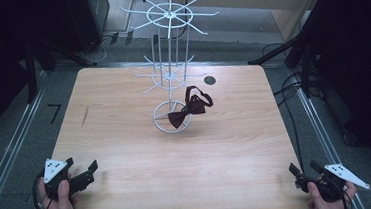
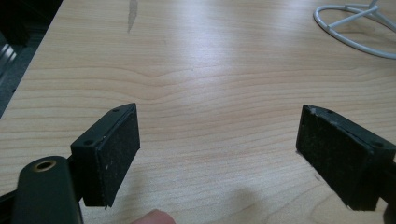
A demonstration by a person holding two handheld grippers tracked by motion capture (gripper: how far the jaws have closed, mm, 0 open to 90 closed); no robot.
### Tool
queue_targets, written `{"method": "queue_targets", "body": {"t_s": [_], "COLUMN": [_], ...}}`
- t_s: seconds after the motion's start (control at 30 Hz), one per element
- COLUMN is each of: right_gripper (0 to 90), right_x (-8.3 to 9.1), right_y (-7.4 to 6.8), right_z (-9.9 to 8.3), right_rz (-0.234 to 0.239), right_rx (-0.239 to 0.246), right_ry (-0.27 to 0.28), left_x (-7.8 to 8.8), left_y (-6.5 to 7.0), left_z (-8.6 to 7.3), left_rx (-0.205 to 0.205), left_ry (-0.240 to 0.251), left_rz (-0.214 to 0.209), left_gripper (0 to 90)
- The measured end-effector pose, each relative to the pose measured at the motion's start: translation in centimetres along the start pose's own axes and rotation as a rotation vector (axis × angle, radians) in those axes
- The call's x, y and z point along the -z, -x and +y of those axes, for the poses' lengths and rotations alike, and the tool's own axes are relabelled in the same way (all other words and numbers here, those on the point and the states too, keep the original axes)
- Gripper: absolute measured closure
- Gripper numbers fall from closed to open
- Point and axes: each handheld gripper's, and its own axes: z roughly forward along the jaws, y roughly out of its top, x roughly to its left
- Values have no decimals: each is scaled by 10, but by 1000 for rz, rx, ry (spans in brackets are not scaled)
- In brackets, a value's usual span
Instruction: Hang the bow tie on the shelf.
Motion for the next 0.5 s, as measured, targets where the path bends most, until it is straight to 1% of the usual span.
{"method": "queue_targets", "body": {"t_s": [0.2,0.37,0.43,0.5], "right_gripper": [138,138,139,139], "right_x": [-1,-1,-1,-3], "right_y": [-1,0,-2,-6], "right_z": [-2,-2,-1,2], "right_rz": [-9,-8,-6,3], "right_rx": [-3,-13,-17,-8], "right_ry": [-1,5,7,14], "left_x": [0,0,0,0], "left_y": [0,0,0,0], "left_z": [0,0,0,0], "left_rx": [1,0,0,1], "left_ry": [-1,-2,-2,-2], "left_rz": [-2,-3,-2,-2], "left_gripper": [143,143,143,143]}}
